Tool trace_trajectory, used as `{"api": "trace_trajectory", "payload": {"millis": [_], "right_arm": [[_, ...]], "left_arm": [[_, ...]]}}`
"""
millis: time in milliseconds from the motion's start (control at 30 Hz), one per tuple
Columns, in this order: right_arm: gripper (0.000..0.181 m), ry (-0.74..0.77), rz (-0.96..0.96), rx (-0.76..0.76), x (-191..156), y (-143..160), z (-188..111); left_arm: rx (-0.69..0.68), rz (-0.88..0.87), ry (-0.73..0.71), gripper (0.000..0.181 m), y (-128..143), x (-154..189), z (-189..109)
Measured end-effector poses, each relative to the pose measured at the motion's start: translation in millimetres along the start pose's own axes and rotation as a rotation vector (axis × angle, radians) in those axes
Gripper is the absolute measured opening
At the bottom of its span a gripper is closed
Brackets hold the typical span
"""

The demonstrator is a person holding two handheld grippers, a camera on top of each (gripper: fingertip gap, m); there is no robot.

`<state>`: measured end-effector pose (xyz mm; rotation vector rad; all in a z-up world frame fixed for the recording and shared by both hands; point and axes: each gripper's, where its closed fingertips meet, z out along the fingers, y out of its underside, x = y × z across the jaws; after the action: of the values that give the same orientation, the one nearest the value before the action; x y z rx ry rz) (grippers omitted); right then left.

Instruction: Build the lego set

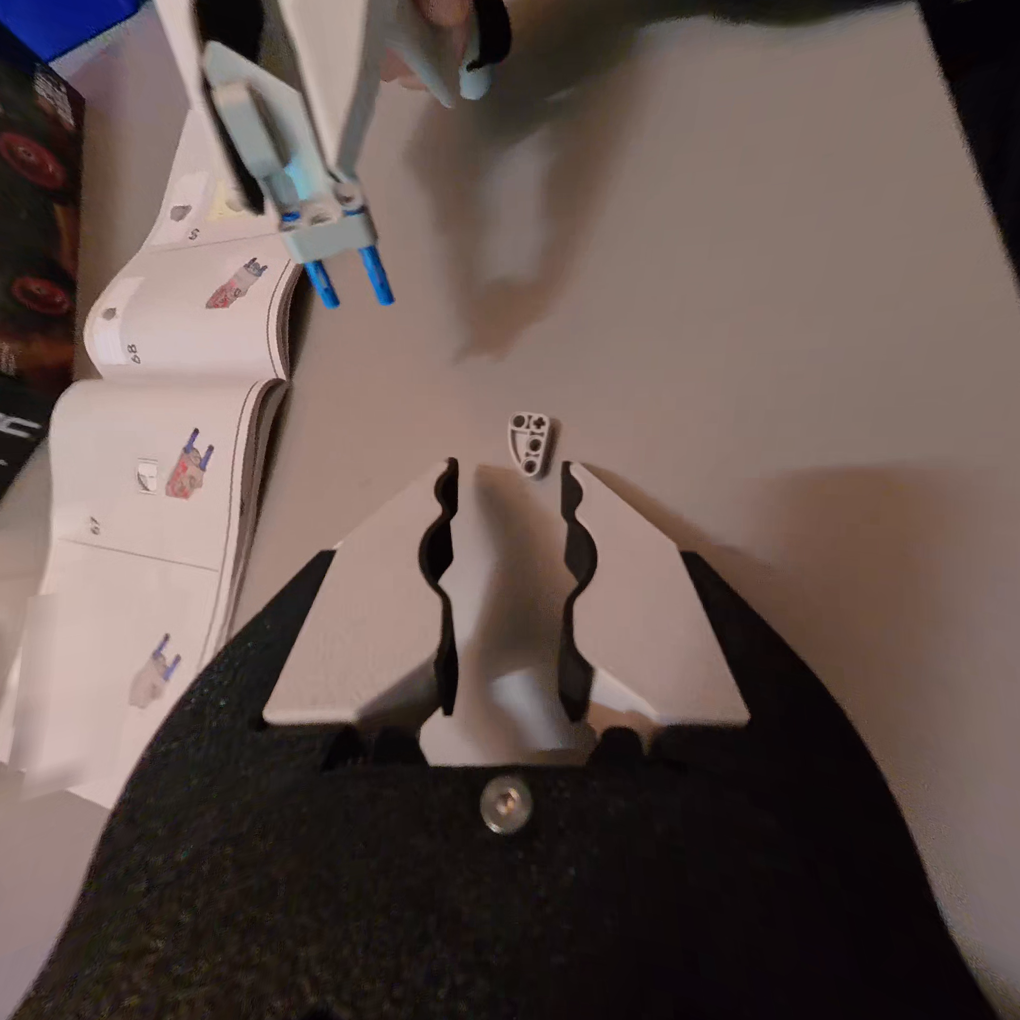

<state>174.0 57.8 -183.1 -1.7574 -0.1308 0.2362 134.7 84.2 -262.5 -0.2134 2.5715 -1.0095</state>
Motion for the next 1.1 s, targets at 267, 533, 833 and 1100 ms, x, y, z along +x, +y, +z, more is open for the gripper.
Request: {"api": "trace_trajectory", "payload": {"millis": [267, 533, 833, 1100], "right_arm": [[0.022, -0.077, 0.008, -0.017, -14, 4, 3], [0.022, -0.149, -0.017, -0.069, -27, 13, 8], [0.022, -0.17, -0.068, -0.069, -31, 13, 9], [0.022, -0.139, -0.056, -0.236, -22, 33, 27]], "left_arm": [[0.028, -0.33, 0.101, 0.034, -13, 6, -10], [-0.022, -0.318, -0.071, 0.023, 4, -21, 4], [0.008, -0.361, -0.091, 0.023, 4, -28, -4], [0.039, -0.318, 0.112, 0.025, -4, 3, -10]]}}
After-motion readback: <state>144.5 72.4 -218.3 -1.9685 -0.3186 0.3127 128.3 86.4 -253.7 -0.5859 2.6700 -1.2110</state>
